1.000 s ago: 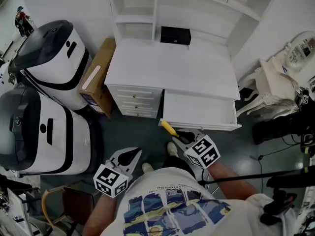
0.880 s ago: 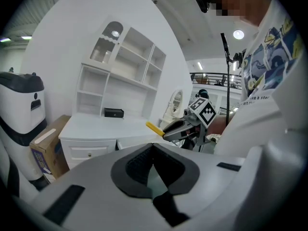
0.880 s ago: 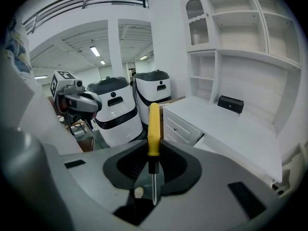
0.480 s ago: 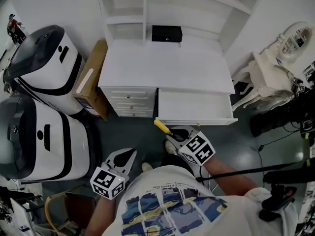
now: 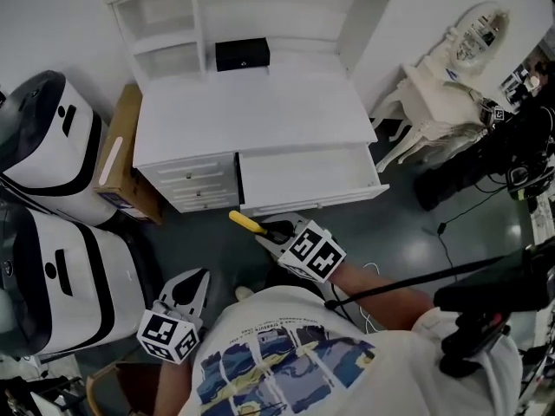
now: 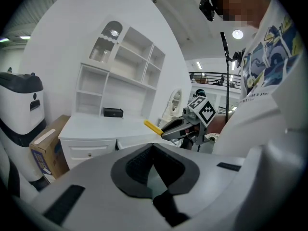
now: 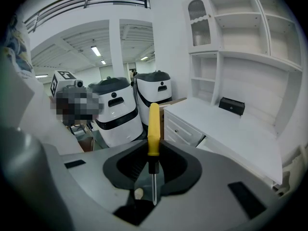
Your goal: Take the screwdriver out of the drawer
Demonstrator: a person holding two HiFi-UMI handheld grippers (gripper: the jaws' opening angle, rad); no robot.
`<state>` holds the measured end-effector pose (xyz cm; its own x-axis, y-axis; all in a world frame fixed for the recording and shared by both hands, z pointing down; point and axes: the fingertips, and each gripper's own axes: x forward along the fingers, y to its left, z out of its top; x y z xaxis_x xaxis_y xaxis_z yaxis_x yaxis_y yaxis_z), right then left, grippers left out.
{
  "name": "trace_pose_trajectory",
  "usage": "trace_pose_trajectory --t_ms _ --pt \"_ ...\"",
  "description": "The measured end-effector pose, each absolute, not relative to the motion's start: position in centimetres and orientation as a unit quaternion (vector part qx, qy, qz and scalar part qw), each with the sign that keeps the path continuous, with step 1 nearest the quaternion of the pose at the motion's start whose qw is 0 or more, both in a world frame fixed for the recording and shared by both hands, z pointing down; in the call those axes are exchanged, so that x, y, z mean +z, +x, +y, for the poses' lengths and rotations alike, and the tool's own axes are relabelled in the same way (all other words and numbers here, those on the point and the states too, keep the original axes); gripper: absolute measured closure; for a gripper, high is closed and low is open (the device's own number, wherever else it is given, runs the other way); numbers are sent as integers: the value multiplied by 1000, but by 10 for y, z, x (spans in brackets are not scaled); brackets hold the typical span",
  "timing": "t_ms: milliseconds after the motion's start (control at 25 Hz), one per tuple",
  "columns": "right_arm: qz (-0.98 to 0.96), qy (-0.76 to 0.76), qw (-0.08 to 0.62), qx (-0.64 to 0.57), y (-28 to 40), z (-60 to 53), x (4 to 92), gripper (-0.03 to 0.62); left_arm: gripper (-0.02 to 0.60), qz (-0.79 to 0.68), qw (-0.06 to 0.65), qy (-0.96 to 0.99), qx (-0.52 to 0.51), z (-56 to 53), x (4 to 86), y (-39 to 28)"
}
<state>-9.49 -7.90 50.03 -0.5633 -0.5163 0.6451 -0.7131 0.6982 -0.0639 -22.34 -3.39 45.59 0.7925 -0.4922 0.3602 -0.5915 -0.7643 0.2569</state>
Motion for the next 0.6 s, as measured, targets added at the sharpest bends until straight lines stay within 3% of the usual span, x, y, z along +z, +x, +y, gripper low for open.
trace_pose_trajectory --t_ms 600 --pt "-869 357 303 160 -91 -75 499 500 568 -279 177 933 140 -33 455 -217"
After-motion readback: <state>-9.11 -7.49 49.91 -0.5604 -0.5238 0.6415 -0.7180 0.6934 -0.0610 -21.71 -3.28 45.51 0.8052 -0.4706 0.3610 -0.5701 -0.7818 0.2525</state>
